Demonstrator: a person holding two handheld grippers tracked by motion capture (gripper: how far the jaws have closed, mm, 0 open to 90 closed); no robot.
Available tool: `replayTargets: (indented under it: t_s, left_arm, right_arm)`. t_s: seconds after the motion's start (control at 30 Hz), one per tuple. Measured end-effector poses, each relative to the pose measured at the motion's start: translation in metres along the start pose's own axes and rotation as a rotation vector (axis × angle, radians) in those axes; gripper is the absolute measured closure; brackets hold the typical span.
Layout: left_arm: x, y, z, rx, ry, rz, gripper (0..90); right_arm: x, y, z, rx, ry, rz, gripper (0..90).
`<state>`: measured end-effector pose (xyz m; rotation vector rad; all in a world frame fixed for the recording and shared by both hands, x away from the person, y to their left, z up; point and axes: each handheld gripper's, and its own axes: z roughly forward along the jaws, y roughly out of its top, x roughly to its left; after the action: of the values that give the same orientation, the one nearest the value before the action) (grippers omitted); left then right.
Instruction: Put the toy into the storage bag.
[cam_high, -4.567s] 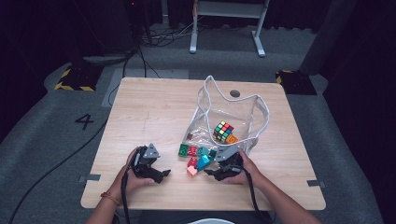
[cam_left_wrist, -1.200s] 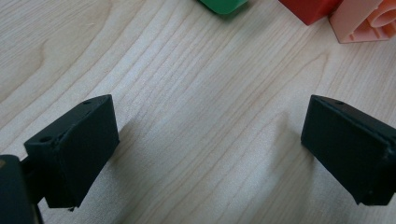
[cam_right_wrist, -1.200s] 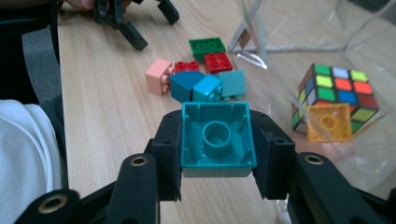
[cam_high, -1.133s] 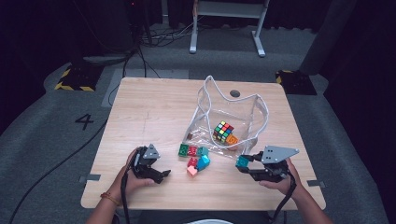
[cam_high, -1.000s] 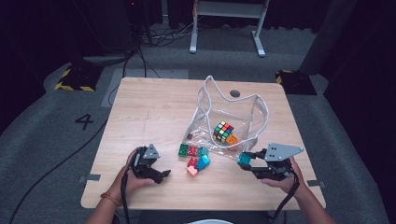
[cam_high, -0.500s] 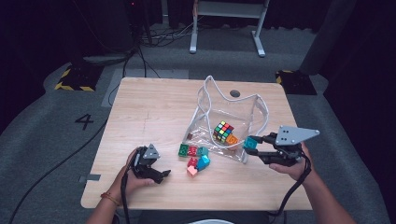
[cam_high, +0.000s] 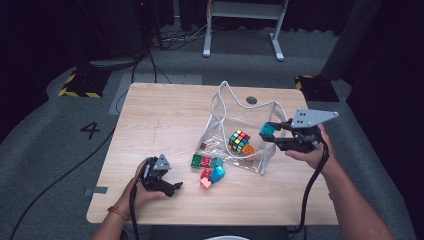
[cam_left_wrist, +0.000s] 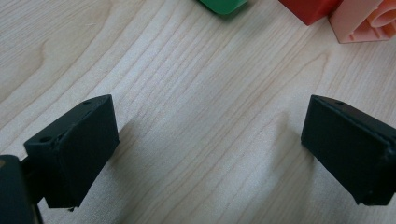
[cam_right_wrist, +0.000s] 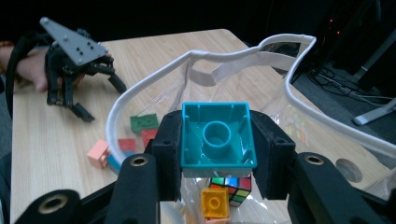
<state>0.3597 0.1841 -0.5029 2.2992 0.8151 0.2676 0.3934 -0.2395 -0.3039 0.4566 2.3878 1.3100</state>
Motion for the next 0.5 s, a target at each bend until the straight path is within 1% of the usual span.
replayTargets:
  t_s: [0.03,0.07,0.1,0.13,0.2,0.27,0.33,0.37,0.43,0.5]
  left_arm:
    - [0.000,0.000,0.000,0.000,0.000,0.001,4.1]
    - [0.000,0.000,0.000,-0.002,-0.001,0.002,4.1]
    - [0.000,0.000,0.000,-0.003,-0.001,0.003,4.1]
    - [0.000,0.000,0.000,0.000,-0.001,0.001,4.1]
    - [0.000,0.000,0.000,-0.001,-0.001,0.001,4.1]
    - [0.000,0.000,0.000,-0.003,0.000,0.003,4.1]
    - [0.000,0.000,0.000,-0.003,0.000,0.002,4.1]
    - [0.000,0.000,0.000,0.000,-0.001,0.001,4.1]
    - [0.000,0.000,0.000,-0.002,-0.001,0.002,4.1]
    - [0.000,0.000,0.000,0.000,0.000,0.001,4.1]
  right_arm:
    - [-0.002,0.001,0.001,0.011,-0.011,-0.017,58.8]
    - [-0.005,0.003,0.004,0.024,-0.036,-0.043,58.9]
    - [-0.007,0.004,0.006,0.030,-0.040,-0.040,58.8]
    - [-0.010,0.005,0.008,0.036,-0.033,-0.036,58.9]
    - [-0.016,0.008,0.013,0.056,-0.043,-0.044,58.9]
    - [-0.022,0.010,0.018,0.065,-0.027,-0.022,58.8]
    - [-0.027,0.012,0.023,0.082,-0.033,-0.022,58.8]
    - [-0.030,0.013,0.027,0.092,-0.021,-0.009,58.8]
    - [-0.033,0.016,0.033,0.110,-0.012,-0.007,58.8]
    - [-0.036,0.019,0.039,0.120,0.019,-0.002,58.8]
